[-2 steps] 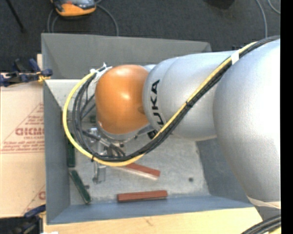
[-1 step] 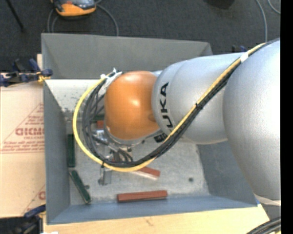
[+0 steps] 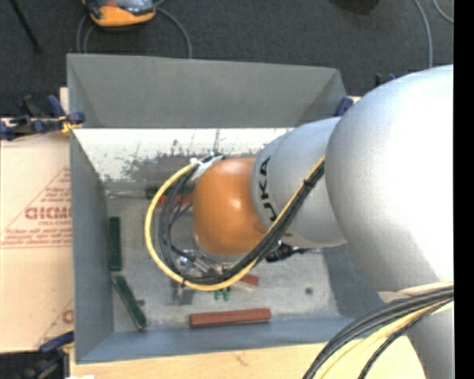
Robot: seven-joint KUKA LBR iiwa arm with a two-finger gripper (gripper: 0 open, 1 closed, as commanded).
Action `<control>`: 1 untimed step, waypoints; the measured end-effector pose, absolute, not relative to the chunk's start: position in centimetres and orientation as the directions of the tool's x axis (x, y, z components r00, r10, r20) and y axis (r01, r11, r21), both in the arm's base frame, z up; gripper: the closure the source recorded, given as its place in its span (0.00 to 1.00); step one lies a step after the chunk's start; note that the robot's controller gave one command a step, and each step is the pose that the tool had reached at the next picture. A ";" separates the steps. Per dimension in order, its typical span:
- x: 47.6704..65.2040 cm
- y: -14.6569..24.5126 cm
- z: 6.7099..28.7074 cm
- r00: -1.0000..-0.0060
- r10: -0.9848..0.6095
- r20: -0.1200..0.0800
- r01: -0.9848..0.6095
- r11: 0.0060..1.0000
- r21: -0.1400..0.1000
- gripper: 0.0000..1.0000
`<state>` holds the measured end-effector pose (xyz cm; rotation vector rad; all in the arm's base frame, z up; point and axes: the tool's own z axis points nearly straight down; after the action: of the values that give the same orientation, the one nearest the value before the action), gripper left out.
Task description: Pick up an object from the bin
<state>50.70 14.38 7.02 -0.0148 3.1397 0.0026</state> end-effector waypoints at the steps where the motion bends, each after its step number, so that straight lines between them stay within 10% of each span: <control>1: 50.7 14.4 7.0 -1.000 -0.007 -0.002 -0.007 1.000 0.002 0.00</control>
Offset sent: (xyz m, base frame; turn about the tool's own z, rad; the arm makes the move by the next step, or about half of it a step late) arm 0.0000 0.0000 0.0000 0.0000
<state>50.71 14.38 7.03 -0.0116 3.1398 0.0027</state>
